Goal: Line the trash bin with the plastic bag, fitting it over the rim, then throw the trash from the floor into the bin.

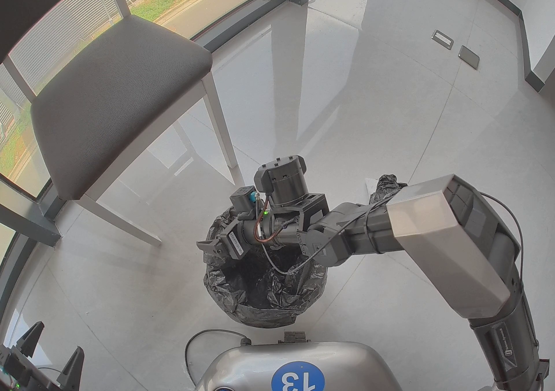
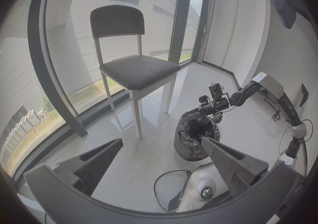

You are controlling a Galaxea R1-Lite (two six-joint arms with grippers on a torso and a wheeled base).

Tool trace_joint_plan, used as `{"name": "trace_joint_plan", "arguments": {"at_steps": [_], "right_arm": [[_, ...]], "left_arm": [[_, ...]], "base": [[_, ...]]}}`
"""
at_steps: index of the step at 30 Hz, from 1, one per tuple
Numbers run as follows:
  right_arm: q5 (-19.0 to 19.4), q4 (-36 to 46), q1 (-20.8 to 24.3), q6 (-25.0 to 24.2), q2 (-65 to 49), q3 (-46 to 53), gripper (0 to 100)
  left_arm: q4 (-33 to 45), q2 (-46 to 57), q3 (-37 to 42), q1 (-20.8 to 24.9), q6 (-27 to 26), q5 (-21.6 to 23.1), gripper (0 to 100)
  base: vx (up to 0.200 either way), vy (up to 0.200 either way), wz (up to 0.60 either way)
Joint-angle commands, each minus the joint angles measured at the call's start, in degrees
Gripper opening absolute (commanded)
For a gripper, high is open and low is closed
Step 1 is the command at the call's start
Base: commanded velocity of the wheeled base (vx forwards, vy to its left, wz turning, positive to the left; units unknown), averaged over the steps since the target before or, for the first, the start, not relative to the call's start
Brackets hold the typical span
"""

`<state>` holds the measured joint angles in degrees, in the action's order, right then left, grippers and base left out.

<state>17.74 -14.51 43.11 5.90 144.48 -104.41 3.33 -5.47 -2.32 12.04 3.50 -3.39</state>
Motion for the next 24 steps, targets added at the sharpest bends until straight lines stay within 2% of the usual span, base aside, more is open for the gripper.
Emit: {"name": "trace_joint_plan", "arguments": {"at_steps": [1,12,17,24], "right_arm": [[0.02,0.00,0.05,-0.01,1.50,0.00,100],[0.10,-0.26,-0.30,-0.63,2.56,0.70,100],[0.02,-1.31,0.22,-2.38,0.54,-0.88,100],[0.10,-0.87,0.31,-1.86,-2.01,-1.67,100]], "left_arm": [[0.01,-0.06,-0.06,0.00,0.02,-0.04,100],[0.01,-0.06,-0.06,0.00,0.02,-0.04,100],[0.01,-0.06,-0.06,0.00,0.02,-0.04,100],[0.01,-0.06,0.03,0.00,0.02,-0.04,100]], "base": [[0.000,0.000,0.00],[0.000,0.000,0.00],[0.000,0.000,0.00],[0.000,0.000,0.00]]}}
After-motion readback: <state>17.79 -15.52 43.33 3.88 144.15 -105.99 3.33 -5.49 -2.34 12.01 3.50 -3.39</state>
